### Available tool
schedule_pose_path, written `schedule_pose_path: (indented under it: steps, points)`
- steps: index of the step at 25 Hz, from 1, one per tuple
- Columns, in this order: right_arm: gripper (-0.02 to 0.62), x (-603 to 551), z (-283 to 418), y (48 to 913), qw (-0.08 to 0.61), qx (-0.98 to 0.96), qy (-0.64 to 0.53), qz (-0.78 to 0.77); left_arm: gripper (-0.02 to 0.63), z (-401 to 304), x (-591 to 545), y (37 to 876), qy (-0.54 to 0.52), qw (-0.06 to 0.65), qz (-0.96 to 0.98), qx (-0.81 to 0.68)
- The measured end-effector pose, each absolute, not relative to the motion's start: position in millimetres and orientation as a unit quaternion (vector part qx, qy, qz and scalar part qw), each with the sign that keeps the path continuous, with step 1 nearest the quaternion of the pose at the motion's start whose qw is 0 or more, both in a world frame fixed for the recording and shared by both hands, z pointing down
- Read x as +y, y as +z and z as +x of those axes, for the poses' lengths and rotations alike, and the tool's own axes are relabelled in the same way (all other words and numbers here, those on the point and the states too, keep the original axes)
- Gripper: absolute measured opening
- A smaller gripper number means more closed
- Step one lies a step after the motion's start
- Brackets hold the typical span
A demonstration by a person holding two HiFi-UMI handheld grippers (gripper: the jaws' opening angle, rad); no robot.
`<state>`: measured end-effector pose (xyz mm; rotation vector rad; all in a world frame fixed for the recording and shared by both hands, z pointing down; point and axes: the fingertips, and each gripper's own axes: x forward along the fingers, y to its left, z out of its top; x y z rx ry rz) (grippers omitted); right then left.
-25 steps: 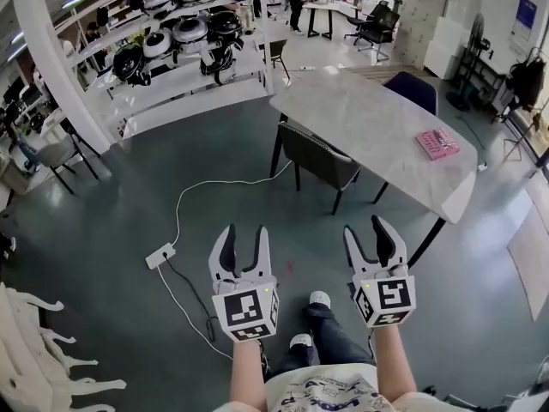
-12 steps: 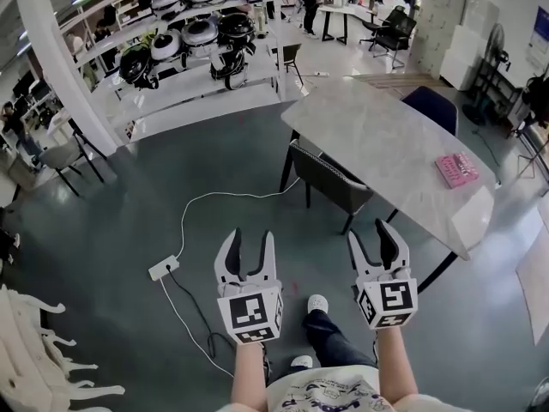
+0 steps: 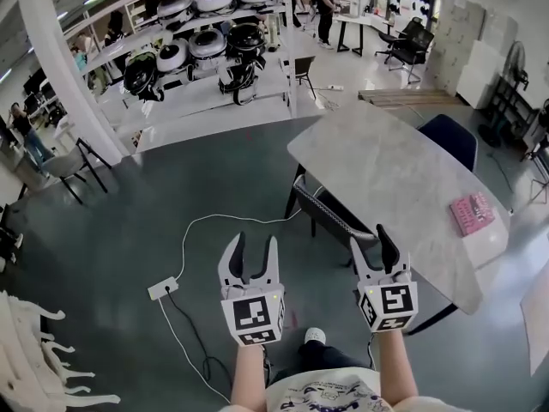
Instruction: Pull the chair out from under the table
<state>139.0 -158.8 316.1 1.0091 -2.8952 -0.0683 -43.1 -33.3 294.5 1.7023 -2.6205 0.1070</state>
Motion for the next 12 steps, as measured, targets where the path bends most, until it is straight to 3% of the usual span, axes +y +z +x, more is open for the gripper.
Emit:
schedule_pose_path:
  steps: [12]
  points:
    - [0.238,-267.8,82.1,346.3,0.066,-0.947,-0.01,0.314,0.216,-96.7,-149.3,318.9,0.057,0.02,0.553,-0.831]
